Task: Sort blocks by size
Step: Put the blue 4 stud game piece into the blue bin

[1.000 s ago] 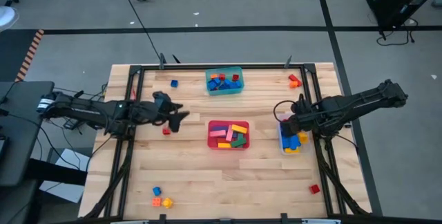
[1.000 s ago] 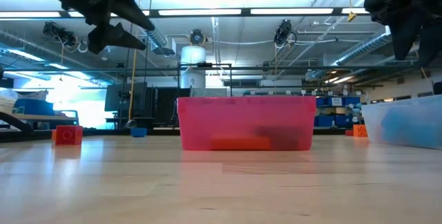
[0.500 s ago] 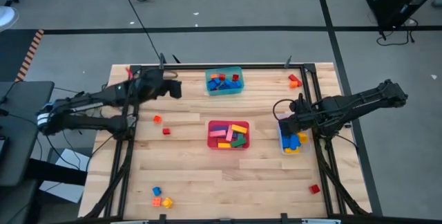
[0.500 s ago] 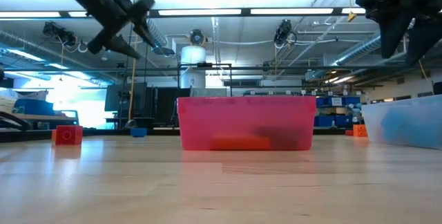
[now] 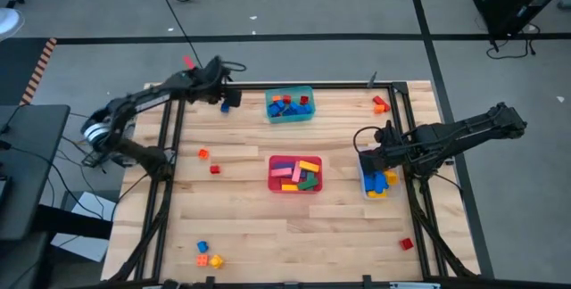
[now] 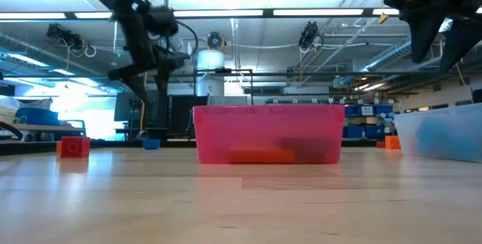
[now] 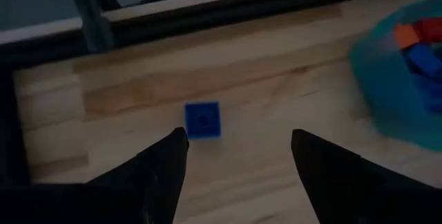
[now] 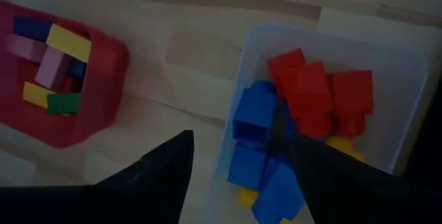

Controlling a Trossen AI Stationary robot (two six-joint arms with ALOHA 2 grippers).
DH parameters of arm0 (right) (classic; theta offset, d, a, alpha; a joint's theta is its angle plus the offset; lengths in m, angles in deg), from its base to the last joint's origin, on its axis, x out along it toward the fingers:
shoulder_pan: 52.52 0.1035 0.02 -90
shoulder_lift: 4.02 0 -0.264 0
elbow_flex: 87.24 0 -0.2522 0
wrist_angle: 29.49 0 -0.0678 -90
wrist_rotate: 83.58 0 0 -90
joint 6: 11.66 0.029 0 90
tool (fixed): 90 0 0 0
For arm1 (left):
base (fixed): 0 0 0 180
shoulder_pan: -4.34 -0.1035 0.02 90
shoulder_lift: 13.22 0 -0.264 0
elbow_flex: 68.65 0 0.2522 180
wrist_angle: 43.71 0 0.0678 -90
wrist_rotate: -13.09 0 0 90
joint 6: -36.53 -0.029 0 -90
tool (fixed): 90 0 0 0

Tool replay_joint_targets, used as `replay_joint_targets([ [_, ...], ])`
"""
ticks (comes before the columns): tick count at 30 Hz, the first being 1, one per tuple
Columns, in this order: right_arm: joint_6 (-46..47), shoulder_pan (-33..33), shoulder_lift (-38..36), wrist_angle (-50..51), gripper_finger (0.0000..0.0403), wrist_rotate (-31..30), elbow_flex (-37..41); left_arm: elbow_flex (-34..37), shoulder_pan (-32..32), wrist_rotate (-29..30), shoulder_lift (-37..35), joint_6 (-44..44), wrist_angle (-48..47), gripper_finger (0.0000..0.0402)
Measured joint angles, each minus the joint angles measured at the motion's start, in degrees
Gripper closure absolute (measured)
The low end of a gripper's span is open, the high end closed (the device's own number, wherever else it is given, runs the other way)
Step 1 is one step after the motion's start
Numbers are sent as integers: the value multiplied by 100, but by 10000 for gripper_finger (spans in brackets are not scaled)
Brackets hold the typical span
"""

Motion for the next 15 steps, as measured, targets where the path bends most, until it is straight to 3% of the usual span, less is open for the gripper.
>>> replay_joint_targets([
  [9,329,0,0,-48,151,0,0,-676,-429,-362,1407,-805,-183,135],
  [15,375,0,0,-79,153,0,0,-765,-582,-532,1979,-846,-292,135],
])
